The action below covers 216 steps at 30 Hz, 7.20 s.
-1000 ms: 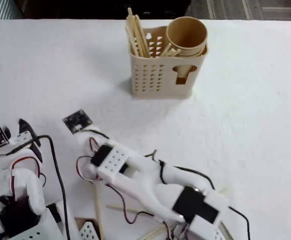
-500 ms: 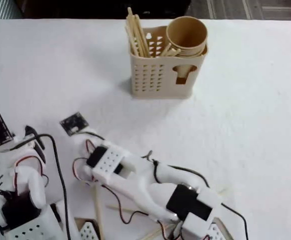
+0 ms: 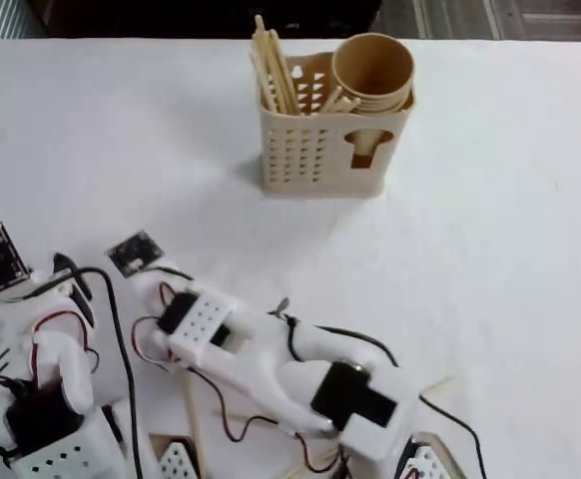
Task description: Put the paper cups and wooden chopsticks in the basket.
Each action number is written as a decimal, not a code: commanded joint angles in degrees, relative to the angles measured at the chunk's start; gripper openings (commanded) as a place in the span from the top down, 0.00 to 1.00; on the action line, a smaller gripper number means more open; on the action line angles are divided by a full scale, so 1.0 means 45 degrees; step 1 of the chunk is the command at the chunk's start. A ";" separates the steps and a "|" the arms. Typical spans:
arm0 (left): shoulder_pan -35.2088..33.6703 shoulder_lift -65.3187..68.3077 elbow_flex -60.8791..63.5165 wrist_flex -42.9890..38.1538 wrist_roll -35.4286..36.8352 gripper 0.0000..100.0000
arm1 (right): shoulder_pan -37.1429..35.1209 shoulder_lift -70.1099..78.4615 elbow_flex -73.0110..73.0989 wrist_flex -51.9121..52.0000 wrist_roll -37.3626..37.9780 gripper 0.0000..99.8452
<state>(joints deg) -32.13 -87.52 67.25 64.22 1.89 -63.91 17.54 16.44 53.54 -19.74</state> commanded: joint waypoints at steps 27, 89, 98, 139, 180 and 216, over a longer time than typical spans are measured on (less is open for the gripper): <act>-0.0010 -0.0147 0.3223 -0.1094 -0.0020 0.86 | 0.4073 -0.5734 -0.1563 0.3741 0.0156 0.98; 0.0537 -0.0147 0.6310 -0.1524 -0.2188 0.86 | 1.2317 -1.4623 -0.0645 -0.3409 0.0645 0.98; 0.0537 -0.0147 0.6310 -0.1543 -0.2227 0.86 | 1.2337 -1.4408 -0.0645 -0.4835 0.0645 0.98; 0.0537 -0.0147 0.6310 -0.1543 -0.2227 0.86 | 1.1810 -0.8723 -0.2696 -0.8469 0.2618 0.98; 0.0537 -0.0147 0.6310 -0.1543 -0.2188 0.86 | 0.8547 -1.2650 0.0899 0.8527 1.0471 0.86; 0.0537 -0.0147 0.6310 -0.1543 -0.2188 0.86 | 0.7902 -0.4093 0.6603 0.0733 1.2386 0.83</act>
<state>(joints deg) -30.29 -87.52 96.18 58.15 -7.96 -29.71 -5.05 47.82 60.22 35.74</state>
